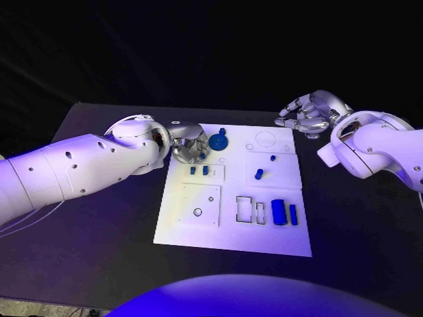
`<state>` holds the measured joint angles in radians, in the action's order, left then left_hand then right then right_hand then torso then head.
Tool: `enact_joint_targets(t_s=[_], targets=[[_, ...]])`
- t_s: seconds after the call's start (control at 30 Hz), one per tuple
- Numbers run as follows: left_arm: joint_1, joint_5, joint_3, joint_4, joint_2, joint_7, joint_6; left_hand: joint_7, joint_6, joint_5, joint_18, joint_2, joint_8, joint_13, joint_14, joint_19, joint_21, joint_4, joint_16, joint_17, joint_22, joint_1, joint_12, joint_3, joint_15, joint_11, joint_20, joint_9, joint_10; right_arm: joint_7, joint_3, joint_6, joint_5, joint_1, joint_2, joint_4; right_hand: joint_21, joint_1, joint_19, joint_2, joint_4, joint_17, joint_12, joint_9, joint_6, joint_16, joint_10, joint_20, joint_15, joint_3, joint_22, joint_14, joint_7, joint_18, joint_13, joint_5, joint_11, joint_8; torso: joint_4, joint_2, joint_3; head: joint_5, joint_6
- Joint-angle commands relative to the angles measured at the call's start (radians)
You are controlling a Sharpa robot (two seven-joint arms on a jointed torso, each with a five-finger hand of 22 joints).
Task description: Assemble the parts on the task board
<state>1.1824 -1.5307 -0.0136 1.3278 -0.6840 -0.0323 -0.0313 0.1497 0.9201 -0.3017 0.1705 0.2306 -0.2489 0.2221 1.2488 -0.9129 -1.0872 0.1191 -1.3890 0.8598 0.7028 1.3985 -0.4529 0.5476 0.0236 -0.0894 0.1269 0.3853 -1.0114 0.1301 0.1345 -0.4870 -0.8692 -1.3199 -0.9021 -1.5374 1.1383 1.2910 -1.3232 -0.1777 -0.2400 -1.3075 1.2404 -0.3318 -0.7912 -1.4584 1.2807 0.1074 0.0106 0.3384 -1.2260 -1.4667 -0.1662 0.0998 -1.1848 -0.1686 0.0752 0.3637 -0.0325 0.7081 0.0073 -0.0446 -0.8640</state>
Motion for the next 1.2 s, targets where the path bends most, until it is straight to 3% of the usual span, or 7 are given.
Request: enact_joint_targets(t_s=[0.03,0.4,1.2], targets=[[0.0,0.004,0.0,0.0,0.0,0.004,0.013,-0.001,-0.01,0.001,0.013,0.0,0.005,0.002,-0.008,0.004,0.006,0.007,-0.002,-0.001,-0.002,-0.012,-0.001,-0.001,0.002,0.0,0.001,-0.001,0.005,-0.006,0.0,0.001,-0.005,0.001,0.0,0.0,-0.004,-0.006,0.007,0.0,0.001,-0.067,-0.005,0.001,0.007,0.002,-0.006,0.0,-0.008,0.004,0.001,-0.054,0.003,0.006,0.001,0.001,0.002,0.002,0.0002,0.001,-0.0001,0.0,-0.002],[0.0,0.004,0.0,-0.003,-0.002,0.01,0.008,-0.008,-0.053,0.003,0.013,0.024,0.038,0.02,-0.027,0.006,0.021,0.041,-0.003,-0.025,-0.01,-0.048,-0.014,-0.033,0.009,-0.007,0.008,-0.005,0.033,-0.012,0.0,-0.009,-0.005,0.001,0.001,0.001,-0.012,-0.007,0.011,-0.001,0.002,-0.065,-0.009,0.002,0.008,0.003,-0.01,0.0,-0.008,0.005,0.007,-0.054,0.003,0.008,0.006,0.001,0.002,0.004,0.0,0.0,0.0,0.0,-0.003],[0.0,0.005,0.001,-0.002,-0.027,0.017,0.001,-0.009,-0.076,0.001,0.013,0.025,0.055,0.036,-0.058,0.01,0.034,0.053,0.002,-0.063,-0.017,-0.035,-0.027,-0.052,0.016,-0.015,0.014,-0.007,0.068,-0.01,0.0,-0.005,-0.005,0.001,0.0,0.005,-0.025,-0.009,0.018,-0.003,0.003,-0.058,-0.028,0.003,0.012,0.008,-0.028,0.0,-0.008,0.006,0.016,-0.051,0.003,0.01,0.026,0.001,0.003,0.005,0.0004,0.0,-0.0004,0.002,0.0]])
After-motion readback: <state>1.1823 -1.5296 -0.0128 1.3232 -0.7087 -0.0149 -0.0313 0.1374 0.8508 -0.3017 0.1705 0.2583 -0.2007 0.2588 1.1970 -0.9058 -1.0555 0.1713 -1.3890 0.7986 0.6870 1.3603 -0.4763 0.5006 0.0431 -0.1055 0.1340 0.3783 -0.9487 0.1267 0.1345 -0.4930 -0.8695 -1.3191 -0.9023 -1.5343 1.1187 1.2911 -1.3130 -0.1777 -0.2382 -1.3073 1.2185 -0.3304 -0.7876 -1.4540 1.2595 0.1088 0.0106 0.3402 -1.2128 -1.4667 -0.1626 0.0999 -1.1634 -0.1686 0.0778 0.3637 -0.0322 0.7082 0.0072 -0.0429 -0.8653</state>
